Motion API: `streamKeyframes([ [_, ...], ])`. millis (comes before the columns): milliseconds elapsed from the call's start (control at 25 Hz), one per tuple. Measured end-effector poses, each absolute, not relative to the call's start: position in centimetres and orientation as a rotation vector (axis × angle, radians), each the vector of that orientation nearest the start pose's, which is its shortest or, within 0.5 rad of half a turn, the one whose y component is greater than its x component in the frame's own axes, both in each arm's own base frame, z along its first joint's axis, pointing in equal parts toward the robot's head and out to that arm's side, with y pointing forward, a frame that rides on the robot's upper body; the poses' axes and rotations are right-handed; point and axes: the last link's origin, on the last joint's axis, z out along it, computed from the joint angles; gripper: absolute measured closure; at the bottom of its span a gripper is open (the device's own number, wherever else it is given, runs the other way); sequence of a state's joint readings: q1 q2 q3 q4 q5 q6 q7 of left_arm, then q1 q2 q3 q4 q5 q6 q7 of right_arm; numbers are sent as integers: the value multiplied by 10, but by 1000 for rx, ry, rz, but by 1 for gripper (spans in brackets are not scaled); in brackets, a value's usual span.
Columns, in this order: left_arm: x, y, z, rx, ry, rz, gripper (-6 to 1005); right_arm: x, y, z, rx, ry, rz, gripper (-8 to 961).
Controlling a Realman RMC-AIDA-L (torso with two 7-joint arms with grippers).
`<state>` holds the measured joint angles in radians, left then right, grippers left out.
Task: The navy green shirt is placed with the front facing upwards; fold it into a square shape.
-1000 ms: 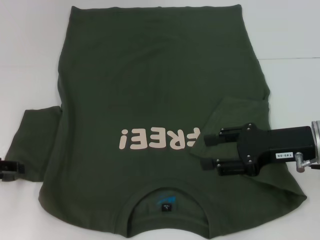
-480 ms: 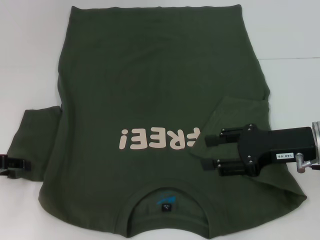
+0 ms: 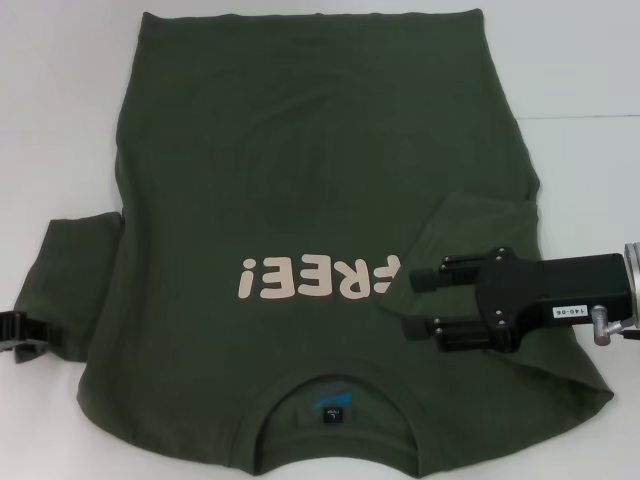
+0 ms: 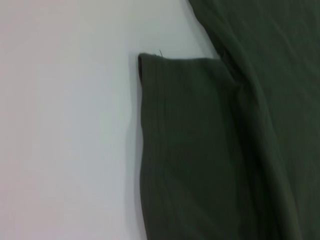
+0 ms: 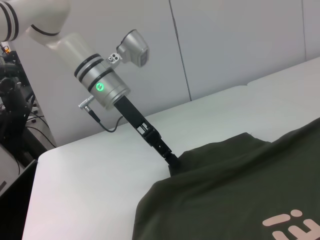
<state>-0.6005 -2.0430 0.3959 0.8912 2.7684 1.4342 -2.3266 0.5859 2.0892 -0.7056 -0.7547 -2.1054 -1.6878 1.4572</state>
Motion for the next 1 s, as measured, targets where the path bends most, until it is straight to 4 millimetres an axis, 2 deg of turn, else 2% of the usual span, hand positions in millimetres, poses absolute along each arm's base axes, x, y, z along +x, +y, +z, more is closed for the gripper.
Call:
streamKeyframes([
  [520,-343,345,67,-2056,-1682,-20,683,235,330,3,-2912,536,639,280],
  [760,-341,348,66,-2061,-1669,-5,852,236,329,4,-2911,539,640,280],
  [1000,-340,348,66,-2062,-1668,-6,897,237,329,4,-2908,543,639,281],
])
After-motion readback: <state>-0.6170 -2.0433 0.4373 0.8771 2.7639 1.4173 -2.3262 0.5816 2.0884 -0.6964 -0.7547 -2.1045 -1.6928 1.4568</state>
